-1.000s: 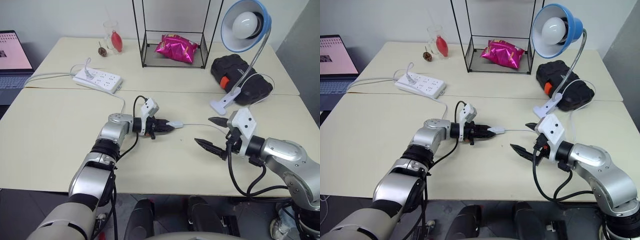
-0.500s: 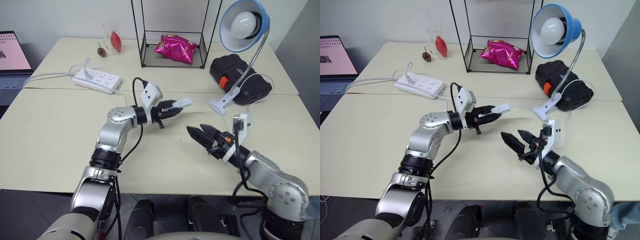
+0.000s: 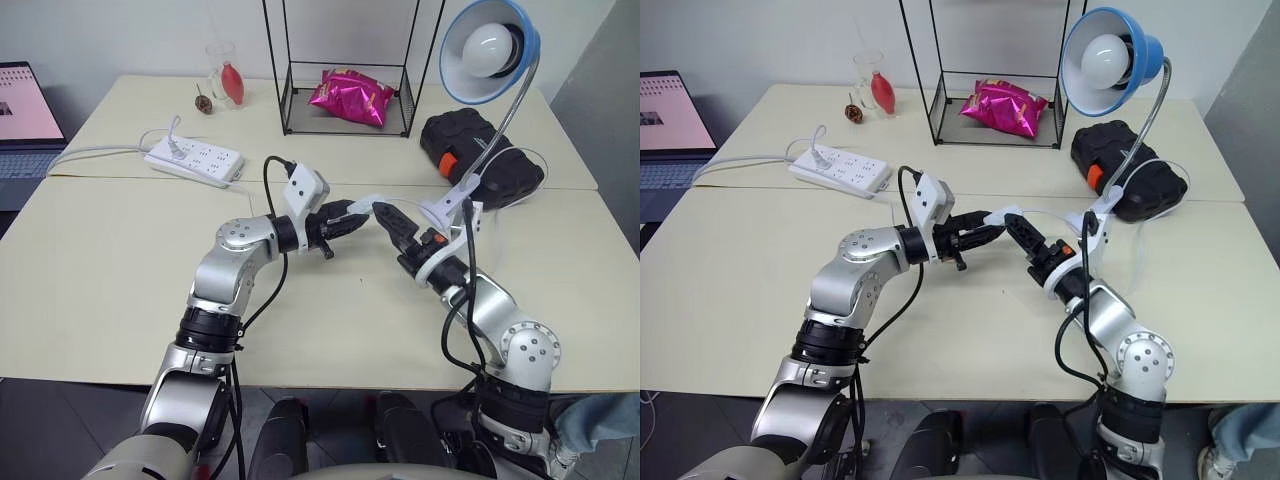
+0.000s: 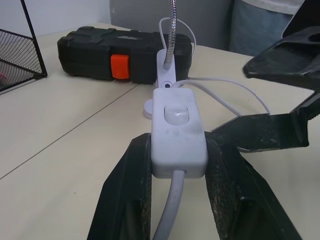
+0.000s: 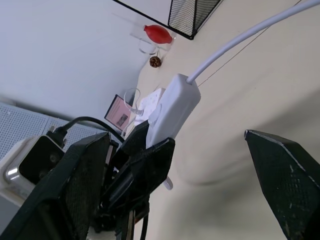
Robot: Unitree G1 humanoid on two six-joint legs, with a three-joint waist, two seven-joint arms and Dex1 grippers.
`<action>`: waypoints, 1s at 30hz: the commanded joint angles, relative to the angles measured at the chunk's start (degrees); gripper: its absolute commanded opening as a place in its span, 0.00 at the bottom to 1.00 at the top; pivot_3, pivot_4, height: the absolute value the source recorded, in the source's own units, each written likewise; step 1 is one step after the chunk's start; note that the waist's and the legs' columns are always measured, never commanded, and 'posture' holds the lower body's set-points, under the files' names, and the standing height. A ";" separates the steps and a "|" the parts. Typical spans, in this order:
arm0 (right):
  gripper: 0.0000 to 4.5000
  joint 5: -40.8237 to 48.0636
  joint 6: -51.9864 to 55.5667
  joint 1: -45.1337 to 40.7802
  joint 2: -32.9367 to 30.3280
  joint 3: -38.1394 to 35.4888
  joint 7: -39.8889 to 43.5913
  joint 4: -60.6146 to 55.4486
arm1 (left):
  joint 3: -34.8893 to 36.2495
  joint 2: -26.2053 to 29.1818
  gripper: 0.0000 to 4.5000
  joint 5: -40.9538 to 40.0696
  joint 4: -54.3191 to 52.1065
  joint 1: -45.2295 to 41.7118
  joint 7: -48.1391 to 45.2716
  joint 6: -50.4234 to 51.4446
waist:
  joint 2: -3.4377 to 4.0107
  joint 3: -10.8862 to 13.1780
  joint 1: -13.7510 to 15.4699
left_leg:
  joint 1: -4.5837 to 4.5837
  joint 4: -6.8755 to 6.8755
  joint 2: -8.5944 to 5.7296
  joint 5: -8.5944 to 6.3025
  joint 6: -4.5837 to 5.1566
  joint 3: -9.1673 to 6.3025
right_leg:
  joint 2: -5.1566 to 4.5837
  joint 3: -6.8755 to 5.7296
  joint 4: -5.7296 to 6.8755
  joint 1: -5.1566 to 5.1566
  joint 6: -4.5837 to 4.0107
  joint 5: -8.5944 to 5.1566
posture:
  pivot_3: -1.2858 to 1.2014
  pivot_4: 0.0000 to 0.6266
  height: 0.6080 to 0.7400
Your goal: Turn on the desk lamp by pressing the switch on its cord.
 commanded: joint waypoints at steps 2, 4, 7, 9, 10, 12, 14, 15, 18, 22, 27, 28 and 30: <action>1.00 1.77 -2.65 -2.58 0.96 1.42 0.13 1.11 | -0.33 0.60 0.25 -1.23 -3.82 0.17 0.29 0.71 | 0.00 0.00 -0.09 | 0.00 0.00 0.00 0.00 0.00 0.01 | 0.00 0.01 0.00 0.00 0.00 0.00 | 0.52 0.24 1.00; 1.00 1.59 -3.24 -3.07 1.13 1.74 0.26 1.76 | -0.40 0.79 0.25 -1.38 -4.02 0.21 0.43 0.87 | 0.00 0.00 -0.09 | 0.00 0.00 0.00 0.00 0.00 0.01 | 0.00 0.00 -0.01 0.00 0.00 0.00 | 0.52 0.24 1.00; 1.00 1.32 -4.23 -3.65 1.22 2.04 0.35 2.60 | -0.48 1.07 0.25 -1.53 -4.53 0.49 0.55 1.12 | 0.00 0.00 -0.12 | 0.00 -0.01 0.00 0.00 0.00 0.01 | 0.00 0.00 -0.01 0.00 0.00 0.00 | 0.52 0.24 1.00; 1.00 1.32 -4.67 -3.86 1.08 2.24 0.43 2.97 | -0.54 1.17 0.25 -1.59 -4.69 0.60 0.64 1.19 | 0.01 0.00 -0.14 | 0.00 -0.01 0.00 0.00 0.00 0.01 | 0.00 0.01 -0.01 -0.01 0.00 0.00 | 0.52 0.24 1.00; 1.00 1.32 -4.83 -3.94 1.01 2.35 0.45 3.14 | -0.58 1.22 0.25 -1.65 -4.76 0.64 0.70 1.22 | 0.00 0.00 -0.14 | 0.00 -0.01 0.00 0.00 0.00 0.01 | 0.00 0.01 -0.01 -0.01 0.00 0.00 | 0.52 0.24 1.00; 1.00 1.32 -5.09 -4.09 0.88 2.46 0.46 3.47 | -0.69 1.31 0.25 -1.73 -4.88 0.68 0.84 1.23 | 0.01 0.00 -0.14 | 0.00 -0.01 0.00 0.00 0.00 0.01 | 0.00 0.01 -0.01 -0.01 0.00 0.00 | 0.52 0.24 1.00; 0.89 1.11 -5.48 -4.16 0.89 2.52 0.39 3.76 | -0.76 1.41 0.25 -1.77 -5.03 0.78 0.95 1.21 | 0.00 0.00 -0.14 | 0.00 -0.01 0.00 0.00 0.00 0.01 | 0.00 0.01 -0.01 -0.01 0.00 0.00 | 0.52 0.24 1.00; 0.84 1.00 -5.45 -4.17 0.73 2.67 0.58 3.82 | -0.77 1.45 0.25 -1.80 -5.09 0.82 1.02 1.20 | 0.00 0.00 -0.15 | 0.00 -0.01 0.00 0.00 0.00 0.01 | 0.00 0.00 -0.01 -0.01 0.00 0.00 | 0.52 0.24 1.00; 0.68 0.98 -5.02 -4.04 0.47 3.38 0.90 3.85 | -0.84 1.53 0.25 -1.94 -5.25 0.89 1.20 1.21 | 0.01 0.00 -0.18 | 0.00 -0.01 0.00 0.00 0.00 0.01 | 0.00 0.01 -0.02 -0.01 0.00 0.00 | 0.52 0.24 1.00; 0.48 0.71 -4.61 -3.95 0.22 4.37 1.20 3.89 | -1.02 1.51 0.25 -2.01 -5.34 0.78 1.35 1.18 | 0.01 0.00 -0.19 | -0.01 -0.02 0.00 0.00 0.00 0.01 | 0.00 0.01 -0.02 -0.01 0.00 0.00 | 0.52 0.24 1.00; 0.22 0.17 -4.82 -3.88 -0.01 5.32 1.28 4.06 | -1.09 1.55 0.25 -2.04 -5.51 0.59 1.41 1.23 | 0.01 0.00 -0.21 | -0.01 -0.02 0.00 0.00 0.00 0.01 | 0.00 0.01 -0.02 -0.01 0.00 0.00 | 0.52 0.24 1.00; 0.18 0.10 -4.96 -3.85 0.04 5.34 1.16 4.11 | -1.07 1.57 0.25 -2.08 -5.53 0.52 1.40 1.25 | 0.01 0.00 -0.24 | -0.01 -0.02 0.00 0.00 0.00 0.02 | 0.00 0.01 -0.02 -0.01 0.00 0.00 | 0.52 0.24 1.00; 0.14 0.07 -5.31 -3.81 0.20 5.25 1.05 4.22 | -1.06 1.62 0.25 -2.11 -5.51 0.43 1.40 1.21 | 0.01 0.00 -0.25 | -0.01 -0.02 0.00 0.00 0.00 0.01 | 0.00 0.01 -0.03 -0.01 0.00 0.00 | 0.52 0.24 1.00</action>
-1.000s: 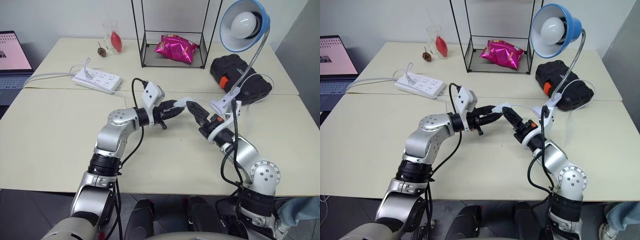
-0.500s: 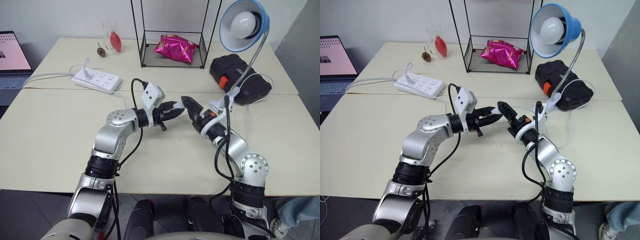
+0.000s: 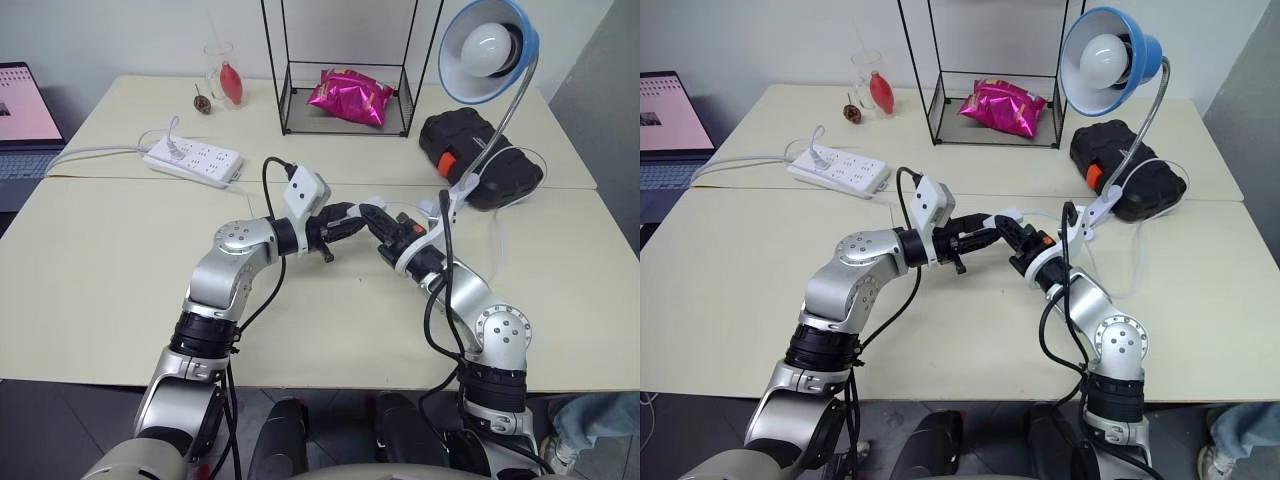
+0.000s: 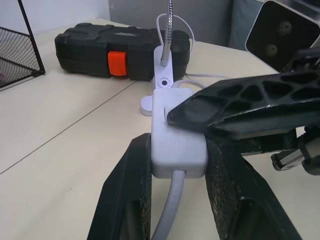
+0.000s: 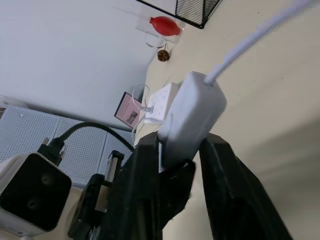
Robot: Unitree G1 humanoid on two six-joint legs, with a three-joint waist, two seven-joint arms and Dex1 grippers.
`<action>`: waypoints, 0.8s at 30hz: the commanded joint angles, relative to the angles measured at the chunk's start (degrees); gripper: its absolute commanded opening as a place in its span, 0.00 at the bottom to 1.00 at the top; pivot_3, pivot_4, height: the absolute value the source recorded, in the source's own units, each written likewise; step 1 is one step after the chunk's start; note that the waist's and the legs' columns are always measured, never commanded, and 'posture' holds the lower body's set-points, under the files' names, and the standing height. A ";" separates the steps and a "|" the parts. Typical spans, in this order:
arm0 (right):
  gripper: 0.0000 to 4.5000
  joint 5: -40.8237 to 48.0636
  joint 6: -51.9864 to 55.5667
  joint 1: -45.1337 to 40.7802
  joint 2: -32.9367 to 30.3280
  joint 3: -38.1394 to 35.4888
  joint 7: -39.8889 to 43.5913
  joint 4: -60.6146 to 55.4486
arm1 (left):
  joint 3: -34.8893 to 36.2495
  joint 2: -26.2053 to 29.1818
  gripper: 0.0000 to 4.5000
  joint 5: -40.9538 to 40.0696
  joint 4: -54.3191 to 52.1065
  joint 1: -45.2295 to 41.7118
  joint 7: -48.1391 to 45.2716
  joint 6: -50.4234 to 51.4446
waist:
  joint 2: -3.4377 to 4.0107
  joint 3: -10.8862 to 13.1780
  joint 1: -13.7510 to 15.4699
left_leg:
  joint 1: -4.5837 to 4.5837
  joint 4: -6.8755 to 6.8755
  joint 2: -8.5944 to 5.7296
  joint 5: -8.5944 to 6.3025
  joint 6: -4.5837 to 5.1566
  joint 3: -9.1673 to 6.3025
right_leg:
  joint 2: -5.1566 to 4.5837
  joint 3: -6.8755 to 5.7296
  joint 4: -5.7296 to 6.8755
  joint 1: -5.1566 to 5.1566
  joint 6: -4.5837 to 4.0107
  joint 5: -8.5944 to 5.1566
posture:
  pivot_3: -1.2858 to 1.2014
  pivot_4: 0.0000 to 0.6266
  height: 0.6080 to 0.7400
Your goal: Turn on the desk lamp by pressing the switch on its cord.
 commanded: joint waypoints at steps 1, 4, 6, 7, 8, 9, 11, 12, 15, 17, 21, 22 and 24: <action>0.14 0.17 -0.92 -0.47 0.21 0.52 0.03 -1.01 | -0.09 0.11 0.25 -0.84 -2.80 -0.69 0.05 -0.31 | 0.00 0.00 0.00 | 0.00 0.00 0.00 0.00 0.00 0.00 | 0.00 0.00 0.00 0.00 0.00 0.00 | 0.52 0.24 1.00; 0.14 0.25 -1.07 -0.46 0.33 0.46 0.06 -0.95 | -0.09 0.26 0.25 -0.75 -2.68 -0.65 0.01 -0.52 | 0.00 0.00 0.00 | 0.00 0.00 0.00 0.00 0.00 0.00 | 0.00 0.00 -0.01 0.00 0.00 0.00 | 0.52 0.24 1.00; 0.14 0.40 -1.06 -0.46 0.44 0.43 0.05 -0.85 | -0.08 0.29 0.25 -0.71 -2.69 -0.61 0.09 -0.57 | 0.00 0.00 0.00 | 0.00 -0.01 0.00 0.00 0.00 0.00 | 0.00 0.00 -0.01 0.00 0.01 0.00 | 0.52 0.24 1.00; 0.14 0.67 -1.02 -0.44 0.56 0.39 -0.01 -0.79 | -0.05 0.28 0.25 -0.71 -2.69 -0.60 0.15 -0.60 | 0.00 0.00 0.00 | 0.00 -0.01 0.00 0.00 0.00 0.00 | 0.00 0.00 -0.01 0.00 0.01 -0.01 | 0.52 0.24 1.00; 0.14 0.91 -0.99 -0.44 0.66 0.35 -0.04 -0.73 | 0.03 0.24 0.25 -0.75 -2.71 -0.60 0.26 -0.59 | 0.00 0.00 0.00 | 0.00 -0.01 0.00 0.00 0.00 0.00 | 0.00 0.00 -0.01 0.00 0.01 -0.01 | 0.52 0.24 1.00; 0.14 1.14 -1.03 -0.44 0.80 0.30 -0.01 -0.66 | 0.07 0.22 0.25 -0.78 -2.72 -0.60 0.33 -0.59 | 0.00 0.00 0.00 | 0.00 -0.01 0.00 0.00 0.00 0.00 | 0.00 0.00 -0.01 0.00 0.01 -0.01 | 0.52 0.24 1.00; 0.14 1.44 -1.22 -0.34 1.01 0.13 0.04 -0.65 | 0.06 0.15 0.25 -0.75 -2.76 -0.63 0.49 -0.62 | 0.00 0.00 0.00 | -0.01 -0.01 0.00 0.00 0.00 0.00 | 0.00 0.00 -0.02 0.00 0.01 -0.01 | 0.52 0.24 1.00; 0.22 1.37 -1.25 -0.30 0.94 0.15 0.28 -0.72 | 0.07 0.15 0.25 -0.75 -2.76 -0.65 0.53 -0.60 | 0.00 0.00 0.00 | 0.00 -0.01 0.00 0.00 0.00 0.00 | 0.00 0.00 -0.02 0.00 0.01 -0.01 | 0.52 0.24 1.00; 0.40 1.68 -1.15 -0.24 0.69 0.14 0.89 -1.05 | 0.25 0.28 0.25 -0.72 -2.63 -0.75 0.66 -0.64 | 0.00 0.00 -0.01 | -0.01 -0.02 0.00 0.00 0.00 0.00 | 0.00 0.00 -0.02 -0.01 0.01 -0.01 | 0.52 0.24 1.00; 0.48 2.27 -1.00 -0.23 0.52 0.06 0.91 -1.35 | 0.36 0.31 0.25 -0.62 -2.51 -0.81 0.90 -0.64 | 0.00 0.00 -0.01 | -0.01 -0.02 0.00 0.00 0.00 0.00 | 0.00 0.00 -0.03 -0.01 0.01 -0.01 | 0.52 0.24 1.00; 0.48 2.84 -0.99 0.03 0.40 -0.01 0.61 -1.66 | 0.38 0.33 0.25 -0.62 -2.40 -0.87 1.24 -0.68 | 0.00 0.00 -0.01 | -0.01 -0.03 0.00 0.00 0.00 0.00 | 0.00 0.00 -0.03 -0.01 0.02 -0.01 | 0.52 0.24 1.00; 0.48 2.88 -1.08 0.21 0.40 -0.06 0.49 -1.74 | 0.37 0.35 0.25 -0.65 -2.40 -0.88 1.33 -0.70 | 0.00 0.00 -0.01 | -0.01 -0.03 0.00 0.00 0.00 0.00 | 0.00 0.00 -0.03 -0.01 0.02 -0.01 | 0.52 0.24 1.00; 0.48 2.79 -1.33 0.43 0.42 -0.09 0.30 -1.73 | 0.35 0.37 0.25 -0.68 -2.36 -0.89 1.42 -0.76 | 0.00 0.00 -0.01 | -0.01 -0.03 0.00 0.00 0.00 0.00 | 0.00 0.00 -0.03 -0.01 0.02 -0.01 | 0.52 0.24 1.00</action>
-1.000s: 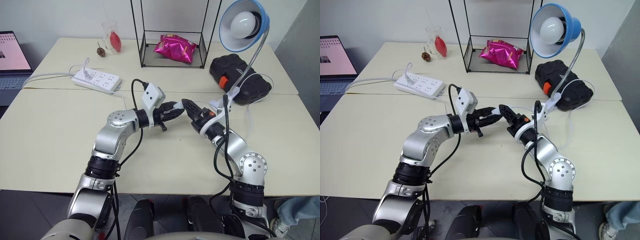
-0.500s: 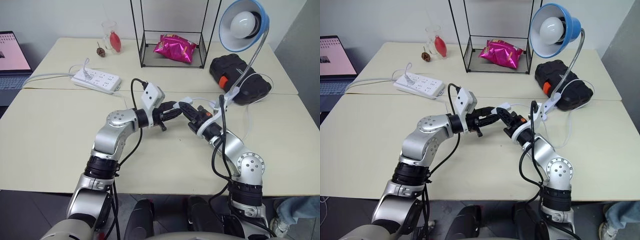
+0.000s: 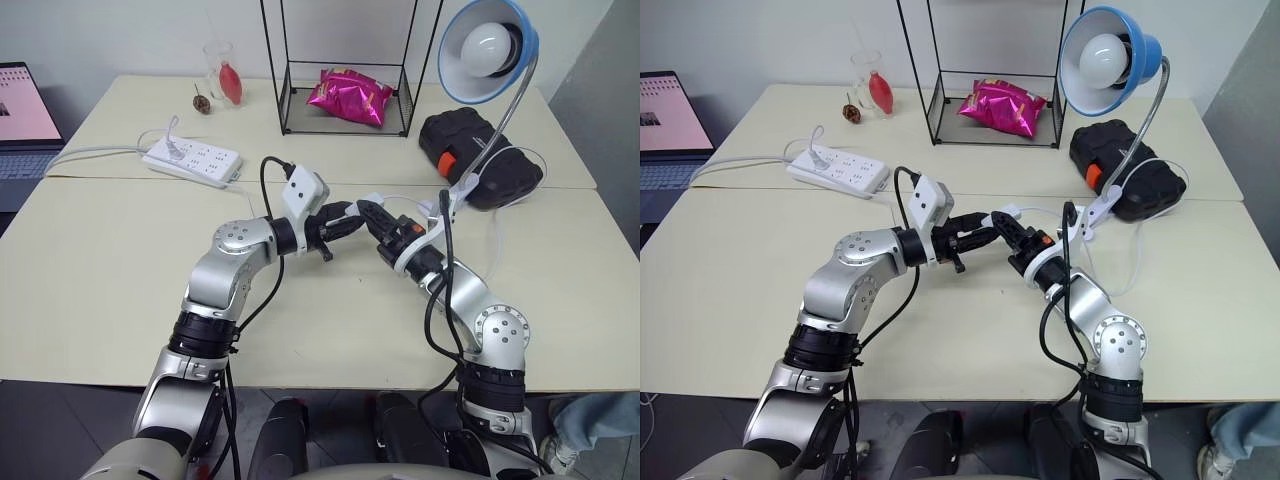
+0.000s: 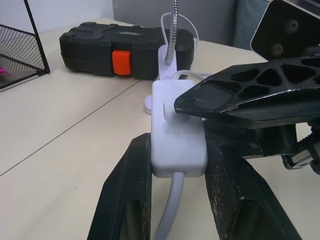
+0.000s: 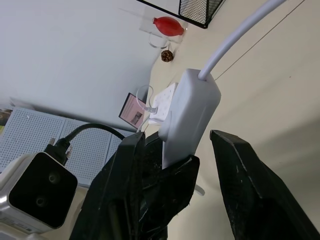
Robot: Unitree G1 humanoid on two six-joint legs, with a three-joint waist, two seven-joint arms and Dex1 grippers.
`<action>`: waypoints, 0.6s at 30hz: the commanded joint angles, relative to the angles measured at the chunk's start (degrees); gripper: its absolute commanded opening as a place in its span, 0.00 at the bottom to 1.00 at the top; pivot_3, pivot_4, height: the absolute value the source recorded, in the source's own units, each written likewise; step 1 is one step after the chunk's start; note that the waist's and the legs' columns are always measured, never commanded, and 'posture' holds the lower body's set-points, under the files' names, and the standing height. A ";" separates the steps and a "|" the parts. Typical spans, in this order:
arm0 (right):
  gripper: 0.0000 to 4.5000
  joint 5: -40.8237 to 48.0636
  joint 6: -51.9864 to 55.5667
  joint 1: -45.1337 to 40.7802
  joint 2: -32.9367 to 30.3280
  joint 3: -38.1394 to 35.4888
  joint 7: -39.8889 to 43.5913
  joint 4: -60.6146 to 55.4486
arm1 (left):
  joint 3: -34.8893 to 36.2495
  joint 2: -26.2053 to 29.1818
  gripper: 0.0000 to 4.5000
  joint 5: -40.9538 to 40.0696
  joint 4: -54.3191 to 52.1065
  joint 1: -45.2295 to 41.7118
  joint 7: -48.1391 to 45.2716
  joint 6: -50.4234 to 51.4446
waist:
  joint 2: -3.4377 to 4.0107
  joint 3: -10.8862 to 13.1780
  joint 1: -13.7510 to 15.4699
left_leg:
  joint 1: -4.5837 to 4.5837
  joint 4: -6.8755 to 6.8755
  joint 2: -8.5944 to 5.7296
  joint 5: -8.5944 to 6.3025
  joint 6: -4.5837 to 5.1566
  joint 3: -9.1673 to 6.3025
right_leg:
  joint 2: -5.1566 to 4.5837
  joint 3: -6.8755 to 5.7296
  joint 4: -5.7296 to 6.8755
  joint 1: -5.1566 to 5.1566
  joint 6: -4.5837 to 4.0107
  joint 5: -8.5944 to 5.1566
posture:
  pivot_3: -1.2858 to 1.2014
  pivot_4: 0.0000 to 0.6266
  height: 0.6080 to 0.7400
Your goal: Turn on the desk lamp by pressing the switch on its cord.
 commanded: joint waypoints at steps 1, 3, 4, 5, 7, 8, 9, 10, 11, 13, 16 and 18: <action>0.48 1.43 -1.03 0.25 0.09 -0.07 0.18 -2.09 | 0.40 0.16 0.25 -0.66 -2.29 -0.91 0.19 -0.77 | 0.00 0.00 0.00 | 0.00 0.00 0.00 0.00 0.00 0.00 | 0.00 0.00 0.00 0.00 0.00 0.00 | 0.52 0.24 1.00; 0.48 1.29 -1.23 0.22 0.11 -0.04 0.16 -1.97 | 0.39 0.17 0.25 -0.65 -2.18 -0.96 0.17 -0.81 | 0.00 0.00 0.00 | 0.00 0.00 0.00 0.00 0.00 0.00 | 0.00 0.00 -0.01 0.00 0.00 0.00 | 0.52 0.24 1.00; 0.48 1.17 -1.31 0.15 0.11 0.05 0.25 -1.87 | 0.27 0.21 0.25 -0.58 -2.21 -0.92 0.09 -0.87 | 0.00 0.00 0.00 | 0.00 0.00 0.00 0.00 0.00 0.00 | 0.00 0.00 -0.01 0.00 0.00 0.00 | 0.52 0.24 1.00; 0.48 1.07 -1.42 0.12 0.13 0.14 0.30 -1.79 | 0.18 0.24 0.25 -0.53 -2.26 -0.88 0.03 -0.91 | 0.00 0.00 0.00 | 0.00 0.00 0.00 0.00 0.00 0.00 | 0.00 0.00 0.00 0.00 0.00 0.00 | 0.52 0.24 1.00; 0.48 0.88 -1.58 0.13 0.18 0.31 0.32 -1.66 | 0.06 0.28 0.25 -0.51 -2.43 -0.76 -0.07 -0.92 | 0.00 0.00 0.00 | 0.00 0.00 0.00 0.00 0.00 0.00 | 0.00 0.00 0.00 0.00 0.00 0.00 | 0.52 0.24 1.00; 0.48 0.81 -1.70 0.13 0.23 0.32 0.29 -1.59 | 0.03 0.28 0.25 -0.51 -2.46 -0.72 -0.09 -0.93 | 0.00 0.00 0.00 | 0.00 0.00 0.00 0.00 0.00 0.00 | 0.00 0.00 0.00 0.00 0.00 0.00 | 0.52 0.24 1.00; 0.48 0.68 -1.77 0.11 0.26 0.36 0.31 -1.49 | -0.02 0.30 0.25 -0.49 -2.50 -0.66 -0.14 -0.95 | 0.00 0.00 0.00 | 0.00 0.00 0.00 0.00 0.00 0.00 | 0.00 0.00 -0.01 0.00 0.00 0.00 | 0.52 0.24 1.00; 0.48 0.57 -1.79 0.08 0.26 0.41 0.36 -1.42 | -0.04 0.32 0.25 -0.48 -2.54 -0.61 -0.17 -0.96 | 0.00 0.00 0.00 | 0.00 -0.01 0.00 0.00 0.00 0.00 | 0.00 0.00 -0.01 0.00 0.01 -0.01 | 0.52 0.24 1.00; 0.48 0.51 -1.81 0.03 0.26 0.43 0.40 -1.32 | -0.06 0.34 0.25 -0.47 -2.50 -0.61 -0.20 -0.99 | 0.00 0.00 0.00 | 0.00 -0.01 0.00 0.00 0.00 0.00 | 0.00 0.00 -0.01 0.00 0.01 -0.01 | 0.52 0.24 1.00; 0.48 0.39 -1.74 -0.08 0.22 0.56 0.49 -1.11 | -0.08 0.37 0.25 -0.44 -2.46 -0.63 -0.24 -1.03 | 0.00 0.00 0.00 | -0.01 -0.01 0.00 0.00 0.00 0.00 | 0.00 0.00 -0.02 0.00 0.02 -0.01 | 0.52 0.24 1.00; 0.48 0.38 -1.83 -0.18 0.42 0.51 0.24 -0.68 | -0.13 0.44 0.25 -0.45 -2.51 -0.62 -0.37 -1.13 | 0.00 0.00 0.00 | 0.00 -0.02 0.00 0.00 0.00 0.00 | 0.00 0.00 -0.02 0.00 0.20 -0.12 | 0.52 0.24 1.00; 0.40 0.44 -1.91 -0.19 0.59 0.40 -0.11 -0.41 | -0.16 0.49 0.25 -0.47 -2.54 -0.60 -0.44 -1.18 | 0.00 0.00 0.00 | -0.01 -0.02 0.00 0.00 0.00 0.00 | 0.00 0.00 -0.02 -0.01 0.22 -0.13 | 0.52 0.24 1.00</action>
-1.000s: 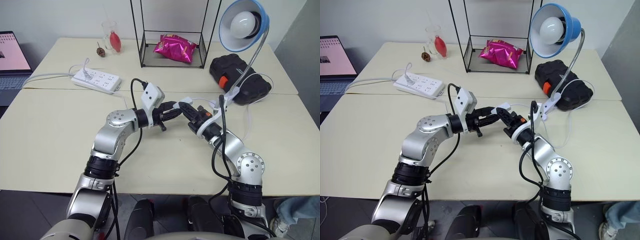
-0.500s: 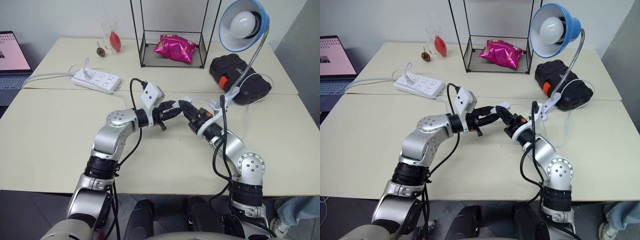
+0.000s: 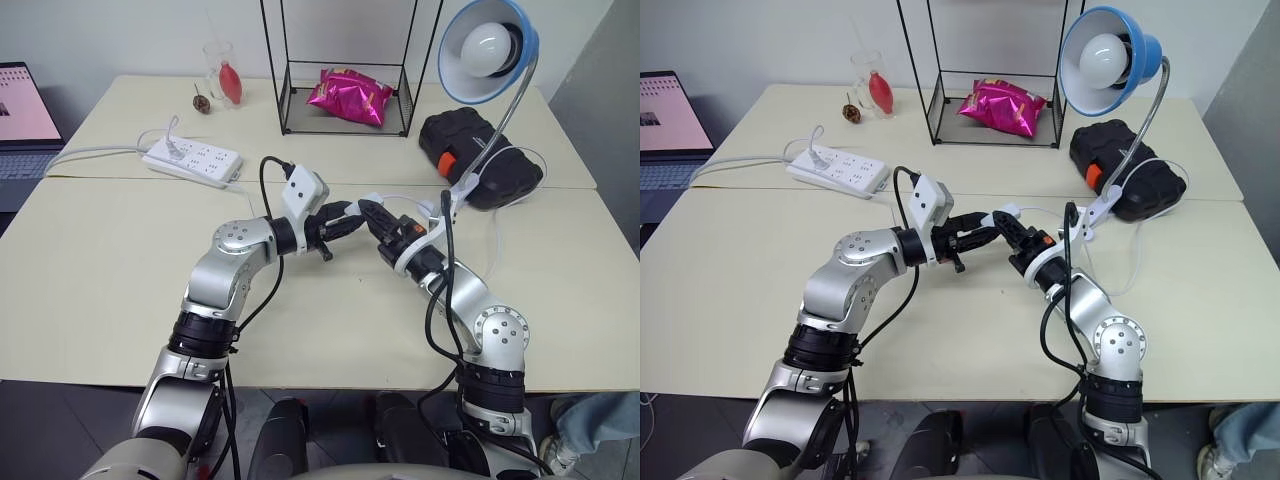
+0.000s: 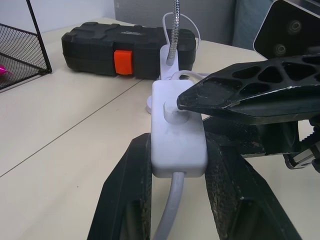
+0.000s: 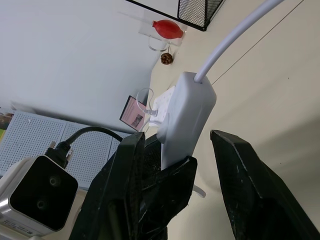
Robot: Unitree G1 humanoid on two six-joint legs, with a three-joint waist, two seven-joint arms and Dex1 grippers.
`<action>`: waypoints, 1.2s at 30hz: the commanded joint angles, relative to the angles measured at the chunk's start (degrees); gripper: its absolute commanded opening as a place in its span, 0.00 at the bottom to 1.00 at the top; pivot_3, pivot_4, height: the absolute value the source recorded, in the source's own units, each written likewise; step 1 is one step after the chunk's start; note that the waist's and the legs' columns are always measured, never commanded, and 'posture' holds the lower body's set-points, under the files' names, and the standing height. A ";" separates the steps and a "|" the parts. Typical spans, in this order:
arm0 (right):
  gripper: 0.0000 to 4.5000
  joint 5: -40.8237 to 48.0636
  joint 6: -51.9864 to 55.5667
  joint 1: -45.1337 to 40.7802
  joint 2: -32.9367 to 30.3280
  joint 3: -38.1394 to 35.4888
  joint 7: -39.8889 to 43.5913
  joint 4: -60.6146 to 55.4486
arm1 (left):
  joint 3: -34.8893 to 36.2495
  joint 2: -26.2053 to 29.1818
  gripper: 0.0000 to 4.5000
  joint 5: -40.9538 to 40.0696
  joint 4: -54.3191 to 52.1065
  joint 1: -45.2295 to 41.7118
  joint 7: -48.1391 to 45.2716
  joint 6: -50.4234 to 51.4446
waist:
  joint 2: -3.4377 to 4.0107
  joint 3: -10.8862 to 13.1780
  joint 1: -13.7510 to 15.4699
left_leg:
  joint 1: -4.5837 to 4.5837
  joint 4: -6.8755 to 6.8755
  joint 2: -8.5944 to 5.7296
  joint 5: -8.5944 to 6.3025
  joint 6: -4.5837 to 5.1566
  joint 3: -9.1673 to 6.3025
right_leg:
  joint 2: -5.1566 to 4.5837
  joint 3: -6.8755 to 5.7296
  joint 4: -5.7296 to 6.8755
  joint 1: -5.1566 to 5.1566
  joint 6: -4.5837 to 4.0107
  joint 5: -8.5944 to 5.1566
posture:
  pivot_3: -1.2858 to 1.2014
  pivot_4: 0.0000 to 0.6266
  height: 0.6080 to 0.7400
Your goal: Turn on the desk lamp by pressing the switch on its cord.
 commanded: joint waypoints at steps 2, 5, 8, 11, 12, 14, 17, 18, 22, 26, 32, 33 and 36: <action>0.33 0.57 -0.84 -0.33 0.46 0.24 -0.16 -0.58 | -0.15 0.42 0.25 -0.47 -2.60 -0.57 -0.44 -1.12 | 0.00 0.00 0.00 | 0.00 0.00 0.00 0.00 0.00 0.00 | 0.00 0.00 0.00 0.00 0.01 -0.01 | 0.52 0.24 1.00; 0.20 0.64 -0.85 -0.31 0.63 0.21 -0.28 -0.53 | -0.38 0.64 0.25 -0.40 -2.77 -0.41 -0.63 -1.33 | 0.00 0.00 0.00 | 0.00 0.00 0.00 0.00 0.00 0.00 | 0.00 0.00 0.00 0.00 0.01 -0.01 | 0.52 0.24 1.00; 0.11 0.63 -0.87 -0.30 0.70 0.24 -0.10 -0.50 | -0.48 0.78 0.25 -0.39 -2.71 -0.38 -0.63 -1.53 | 0.01 0.00 -0.01 | -0.01 0.00 0.00 0.00 0.00 0.00 | 0.00 0.00 0.00 -0.01 0.00 0.00 | 0.52 0.24 1.00; 0.11 0.58 -0.90 -0.37 0.69 0.26 0.02 -0.43 | -0.50 0.83 0.25 -0.42 -2.66 -0.41 -0.53 -1.61 | 0.01 0.01 -0.01 | -0.01 -0.01 0.00 0.00 0.00 0.00 | 0.00 0.00 0.00 -0.01 0.01 -0.01 | 0.52 0.24 1.00; 0.11 0.55 -0.88 -0.41 0.66 0.28 0.04 -0.40 | -0.48 0.83 0.25 -0.43 -2.62 -0.44 -0.48 -1.63 | 0.01 0.01 -0.01 | -0.01 -0.01 0.00 0.00 0.00 0.00 | 0.00 0.00 0.00 -0.01 0.01 -0.01 | 0.52 0.24 1.00; 0.11 0.44 -0.83 -0.56 0.57 0.29 0.08 -0.23 | -0.43 0.80 0.25 -0.44 -2.55 -0.50 -0.40 -1.69 | 0.01 0.01 -0.01 | -0.01 -0.01 0.00 0.00 0.00 0.00 | 0.00 0.00 -0.01 -0.01 0.01 -0.01 | 0.52 0.24 1.00; 0.11 0.17 -0.72 -0.58 0.30 0.36 0.27 -0.11 | -0.36 0.73 0.25 -0.46 -2.53 -0.50 -0.26 -1.73 | 0.01 0.01 -0.01 | -0.01 -0.01 0.00 0.00 0.00 0.00 | 0.00 0.00 -0.01 -0.01 0.01 -0.01 | 0.52 0.24 1.00; 0.11 0.03 -0.77 -0.51 0.26 0.37 0.29 -0.10 | -0.33 0.71 0.25 -0.47 -2.51 -0.53 -0.23 -1.75 | 0.01 0.01 -0.01 | -0.01 -0.01 0.00 0.00 0.00 0.00 | 0.00 0.00 -0.01 -0.01 0.01 -0.01 | 0.52 0.24 1.00; 0.37 -0.03 -0.40 0.14 -0.52 0.31 0.78 -0.29 | -0.26 0.58 0.25 -0.40 -2.43 -0.60 0.06 -1.89 | 0.01 0.01 -0.01 | -0.01 -0.01 0.00 0.00 0.00 0.00 | 0.00 0.01 -0.01 -0.01 0.02 -0.01 | 0.52 0.24 1.00; 0.56 -1.13 2.35 1.31 -4.74 1.55 3.94 -2.53 | -0.26 0.65 0.25 -0.11 -1.98 -0.53 0.20 -2.32 | 0.01 0.01 -0.01 | -0.01 -0.01 0.00 0.00 0.00 0.00 | 0.00 0.00 -0.01 -0.01 0.01 -0.01 | 0.52 0.24 1.00; 0.85 -3.51 7.24 5.44 -17.01 3.47 10.04 -10.50 | -0.71 1.06 0.25 1.29 -0.07 0.25 0.26 -3.93 | 0.04 0.03 0.00 | -0.05 -0.02 -0.01 0.00 0.00 0.01 | -0.02 0.01 -0.05 -0.02 0.02 -0.02 | 0.52 0.24 1.00; 0.90 -4.08 7.93 5.84 -19.36 3.68 11.37 -11.82 | -0.94 1.29 0.25 1.76 0.53 0.41 0.16 -4.39 | 0.04 0.03 0.01 | -0.05 -0.02 -0.02 0.00 0.00 0.02 | -0.02 0.01 -0.06 -0.02 0.03 -0.02 | 0.52 0.24 1.00; 1.00 -11.77 9.19 6.12 -34.69 6.45 23.18 -19.99 | -2.75 2.54 0.25 4.50 3.84 1.55 -0.93 -7.67 | 0.14 0.08 -0.01 | -0.06 0.00 -0.03 0.00 0.00 0.02 | -0.02 0.02 -0.07 -0.02 0.04 -0.03 | 0.52 0.24 1.00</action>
